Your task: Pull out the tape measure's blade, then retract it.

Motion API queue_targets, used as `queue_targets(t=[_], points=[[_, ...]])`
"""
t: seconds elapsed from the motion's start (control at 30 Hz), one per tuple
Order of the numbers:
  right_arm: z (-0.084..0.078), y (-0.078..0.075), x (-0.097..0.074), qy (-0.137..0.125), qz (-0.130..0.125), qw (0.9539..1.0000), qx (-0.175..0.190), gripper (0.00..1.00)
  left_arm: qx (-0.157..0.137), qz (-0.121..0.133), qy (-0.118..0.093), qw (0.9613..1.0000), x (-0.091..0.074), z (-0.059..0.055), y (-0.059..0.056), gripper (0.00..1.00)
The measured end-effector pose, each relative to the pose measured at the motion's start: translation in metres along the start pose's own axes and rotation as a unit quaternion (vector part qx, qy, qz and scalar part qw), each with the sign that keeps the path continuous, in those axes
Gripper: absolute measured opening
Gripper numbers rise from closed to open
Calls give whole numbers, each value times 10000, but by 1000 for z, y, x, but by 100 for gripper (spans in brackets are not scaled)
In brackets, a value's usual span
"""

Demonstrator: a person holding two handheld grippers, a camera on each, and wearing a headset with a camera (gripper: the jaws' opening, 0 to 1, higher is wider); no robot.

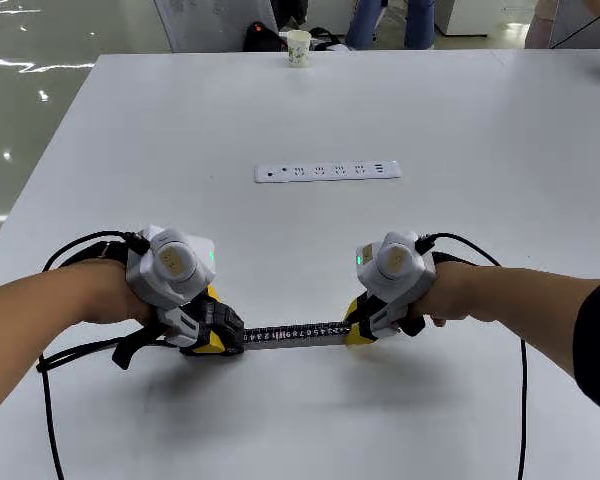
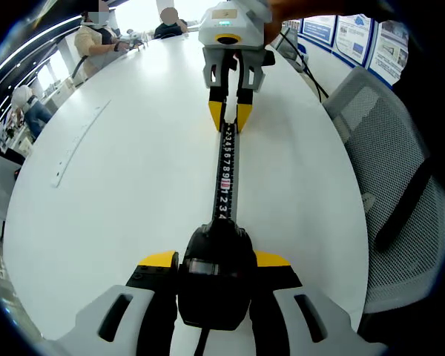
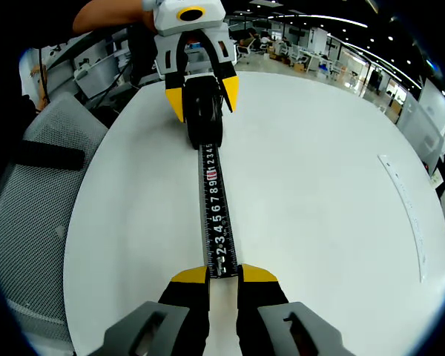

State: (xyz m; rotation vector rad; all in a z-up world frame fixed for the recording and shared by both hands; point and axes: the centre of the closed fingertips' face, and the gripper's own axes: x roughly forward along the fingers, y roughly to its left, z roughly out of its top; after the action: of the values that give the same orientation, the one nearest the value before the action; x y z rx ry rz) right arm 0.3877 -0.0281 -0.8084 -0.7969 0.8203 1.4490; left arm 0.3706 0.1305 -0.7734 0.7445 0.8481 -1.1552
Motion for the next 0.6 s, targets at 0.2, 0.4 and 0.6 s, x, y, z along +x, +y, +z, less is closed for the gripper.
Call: queue_targets(t=[0.2, 0.4, 0.6], points=[[-3, -1, -2, 10, -9, 10000, 25, 10, 1, -5, 4, 10000, 0, 0, -1, 32], [-5, -1, -3, 23, -15, 10000, 34, 10, 1, -4, 2, 10000, -1, 0, -1, 32], [-8, -1, -5, 51, -26, 10000, 0, 10, -2, -2, 4, 10000, -1, 0, -1, 32]])
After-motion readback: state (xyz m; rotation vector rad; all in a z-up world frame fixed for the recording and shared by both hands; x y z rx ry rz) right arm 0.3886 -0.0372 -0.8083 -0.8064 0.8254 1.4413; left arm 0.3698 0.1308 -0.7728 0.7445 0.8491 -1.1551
